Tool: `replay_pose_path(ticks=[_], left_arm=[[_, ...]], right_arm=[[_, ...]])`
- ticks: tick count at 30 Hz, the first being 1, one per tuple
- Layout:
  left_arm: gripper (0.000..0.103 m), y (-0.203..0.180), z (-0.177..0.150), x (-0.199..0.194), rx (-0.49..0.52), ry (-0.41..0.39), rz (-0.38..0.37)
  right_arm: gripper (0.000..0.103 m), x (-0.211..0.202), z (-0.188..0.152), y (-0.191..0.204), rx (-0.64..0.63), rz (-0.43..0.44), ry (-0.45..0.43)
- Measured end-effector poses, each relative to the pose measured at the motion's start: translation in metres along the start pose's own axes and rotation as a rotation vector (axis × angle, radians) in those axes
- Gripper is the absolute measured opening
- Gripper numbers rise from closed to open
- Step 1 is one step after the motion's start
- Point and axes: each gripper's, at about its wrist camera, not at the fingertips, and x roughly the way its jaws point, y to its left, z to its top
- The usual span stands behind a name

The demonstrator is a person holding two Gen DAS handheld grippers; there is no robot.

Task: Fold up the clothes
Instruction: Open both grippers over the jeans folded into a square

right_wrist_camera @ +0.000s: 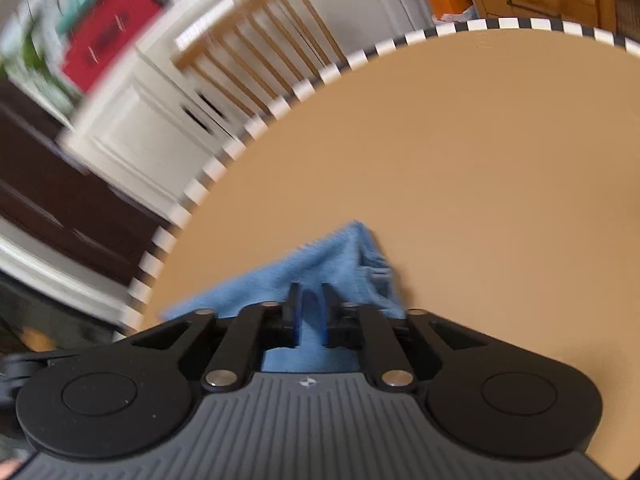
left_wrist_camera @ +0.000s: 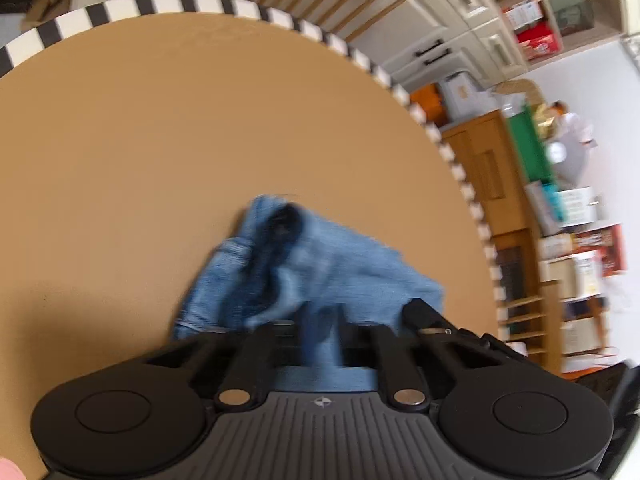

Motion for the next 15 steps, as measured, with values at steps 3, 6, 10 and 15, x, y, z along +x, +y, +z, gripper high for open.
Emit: replay_pose_path(ticks=[3,6,10,15], left_arm=[[0.083,-0.015,-0.006,-0.030,0.096,-0.084,0.051],[0.083,-0.018,-0.027,-0.053,0.097,-0.019,0.003],[0.079,-0.019,-0.079,-0.075,0.201,0.027,-0.006],[0.067,-0.011,-0.105,-0.050,0.267,0.065,0.132]], right_arm=[[0.018,-0.034,-0.008,0.003,-0.010,-0.012,-0.030],[0.023,-0.073,-0.039,0.001,-0.014,0.036,-0.005],[0.024,-0.096,-0.087,-0.001,-0.028,0.067,0.040],[0.023,-0.073,-0.104,-0.007,-0.030,-0.010,0.097]])
